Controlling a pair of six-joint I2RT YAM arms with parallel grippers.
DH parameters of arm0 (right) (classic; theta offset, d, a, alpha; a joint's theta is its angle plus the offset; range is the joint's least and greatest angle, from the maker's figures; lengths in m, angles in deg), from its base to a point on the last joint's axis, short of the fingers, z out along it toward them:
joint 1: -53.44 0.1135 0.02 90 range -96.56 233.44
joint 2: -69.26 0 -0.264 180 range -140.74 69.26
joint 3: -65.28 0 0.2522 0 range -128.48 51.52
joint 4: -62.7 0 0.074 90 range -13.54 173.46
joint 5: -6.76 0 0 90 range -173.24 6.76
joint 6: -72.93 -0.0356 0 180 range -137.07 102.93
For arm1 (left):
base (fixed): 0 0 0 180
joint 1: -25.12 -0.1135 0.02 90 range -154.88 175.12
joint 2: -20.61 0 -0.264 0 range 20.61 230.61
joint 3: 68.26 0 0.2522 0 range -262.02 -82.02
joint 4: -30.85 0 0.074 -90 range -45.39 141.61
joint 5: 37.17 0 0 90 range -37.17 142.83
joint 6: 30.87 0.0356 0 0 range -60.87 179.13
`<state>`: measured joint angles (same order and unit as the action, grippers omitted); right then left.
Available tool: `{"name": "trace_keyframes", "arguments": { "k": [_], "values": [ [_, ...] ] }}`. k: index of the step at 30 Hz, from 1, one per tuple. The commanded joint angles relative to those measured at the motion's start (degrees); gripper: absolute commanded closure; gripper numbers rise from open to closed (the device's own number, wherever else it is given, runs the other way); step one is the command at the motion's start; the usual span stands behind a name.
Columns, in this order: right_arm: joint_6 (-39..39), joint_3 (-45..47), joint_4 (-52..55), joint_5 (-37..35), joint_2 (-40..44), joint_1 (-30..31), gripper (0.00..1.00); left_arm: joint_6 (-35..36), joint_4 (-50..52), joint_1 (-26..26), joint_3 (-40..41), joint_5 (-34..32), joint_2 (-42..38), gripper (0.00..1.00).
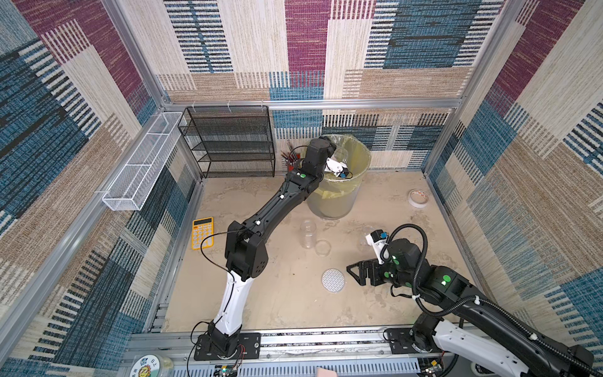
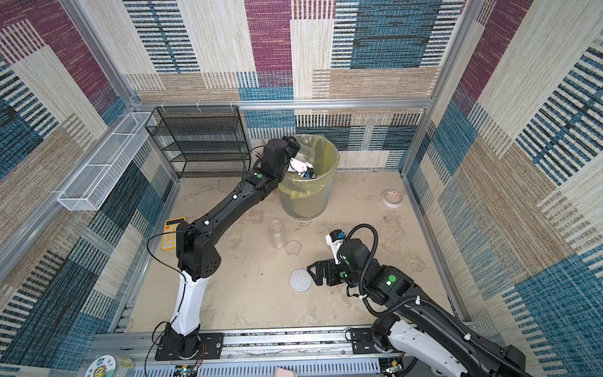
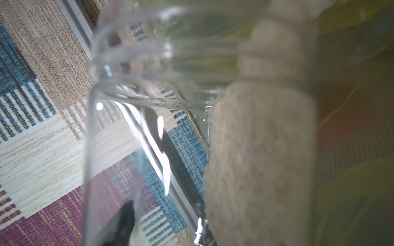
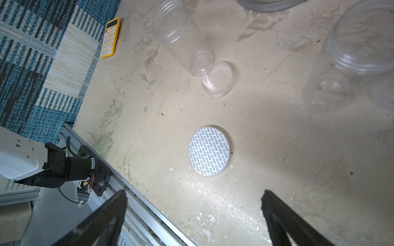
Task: Empty moldy rice from jars
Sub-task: Pour the moldy rice from the jar into the trash bin.
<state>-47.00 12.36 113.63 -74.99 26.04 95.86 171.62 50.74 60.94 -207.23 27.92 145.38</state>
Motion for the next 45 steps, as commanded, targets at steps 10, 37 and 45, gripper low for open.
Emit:
{"name": "trace_keyframes", "arguments": {
  "k": [10,37,45],
  "values": [
    [-1.09,0.08,-1.2,1.17,2.0,0.12,0.01,10.51,-9.21,1.26,5.0,1.99,-2.47,0.54],
    [-1.44,1.06,-0.2,2.57,4.2,0.09,0.01,12.44,-5.54,3.74,8.08,1.95,-3.22,0.54],
    [-1.47,1.19,-1.23,3.14,3.48,0.06,0.0,11.2,-5.1,3.18,4.91,2.17,-2.42,0.55]
  ]
}}
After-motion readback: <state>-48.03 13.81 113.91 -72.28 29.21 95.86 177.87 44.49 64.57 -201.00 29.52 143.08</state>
